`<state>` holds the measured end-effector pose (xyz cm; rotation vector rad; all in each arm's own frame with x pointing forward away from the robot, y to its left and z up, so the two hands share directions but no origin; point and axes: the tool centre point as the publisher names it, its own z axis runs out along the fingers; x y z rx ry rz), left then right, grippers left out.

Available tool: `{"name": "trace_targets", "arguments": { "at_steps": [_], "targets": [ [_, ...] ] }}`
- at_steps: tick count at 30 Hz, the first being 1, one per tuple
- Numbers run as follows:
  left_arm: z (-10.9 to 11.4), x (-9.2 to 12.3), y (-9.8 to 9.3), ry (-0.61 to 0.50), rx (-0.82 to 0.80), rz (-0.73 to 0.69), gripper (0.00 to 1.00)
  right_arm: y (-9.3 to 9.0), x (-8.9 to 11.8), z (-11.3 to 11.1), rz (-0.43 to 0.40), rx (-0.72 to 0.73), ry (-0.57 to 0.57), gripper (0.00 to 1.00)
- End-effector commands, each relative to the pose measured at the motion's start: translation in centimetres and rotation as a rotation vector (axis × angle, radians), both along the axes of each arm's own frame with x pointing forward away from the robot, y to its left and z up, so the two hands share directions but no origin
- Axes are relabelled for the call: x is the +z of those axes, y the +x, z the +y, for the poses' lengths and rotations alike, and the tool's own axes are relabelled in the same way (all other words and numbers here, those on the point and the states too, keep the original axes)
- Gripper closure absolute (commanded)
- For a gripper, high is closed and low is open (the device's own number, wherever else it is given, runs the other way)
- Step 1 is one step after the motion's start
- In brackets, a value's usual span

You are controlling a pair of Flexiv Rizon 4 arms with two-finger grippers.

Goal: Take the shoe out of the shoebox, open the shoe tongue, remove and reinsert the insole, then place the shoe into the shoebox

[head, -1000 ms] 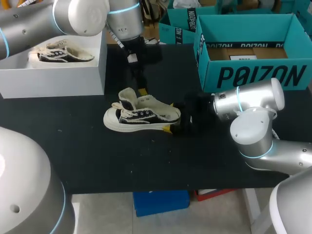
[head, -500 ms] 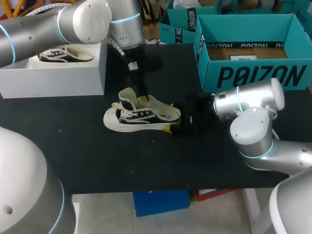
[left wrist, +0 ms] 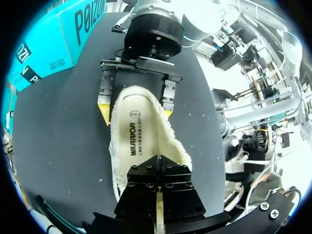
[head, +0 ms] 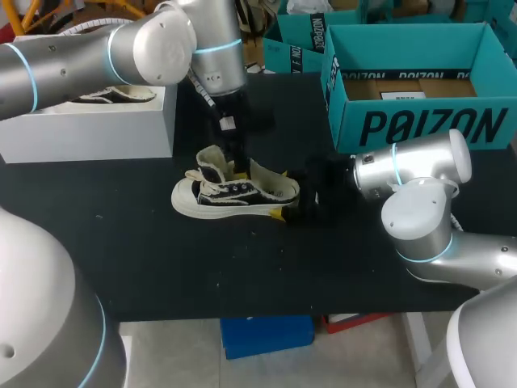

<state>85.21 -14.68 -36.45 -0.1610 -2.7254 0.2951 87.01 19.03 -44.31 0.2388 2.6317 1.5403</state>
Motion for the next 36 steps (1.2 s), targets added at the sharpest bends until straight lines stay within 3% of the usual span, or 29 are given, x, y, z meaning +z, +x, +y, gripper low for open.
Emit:
{"name": "trace_targets", "arguments": {
  "at_steps": [1, 11, 36],
  "targets": [
    [-0.2, -1.2, 0.0, 0.008, 0.007, 0.010, 1.00, 0.1, -0.3, 0.1, 0.000, -0.002, 0.000, 1.00],
    [0.0, -2.7, 0.1, 0.035, 0.027, 0.017, 1.00, 0.1, -0.3, 0.1, 0.000, -0.002, 0.000, 1.00],
    [-0.7, -5.1, -2.0, 0.069, 0.049, 0.015, 1.00, 0.1, -0.3, 0.1, 0.000, -0.002, 0.000, 1.00]
  ]
}}
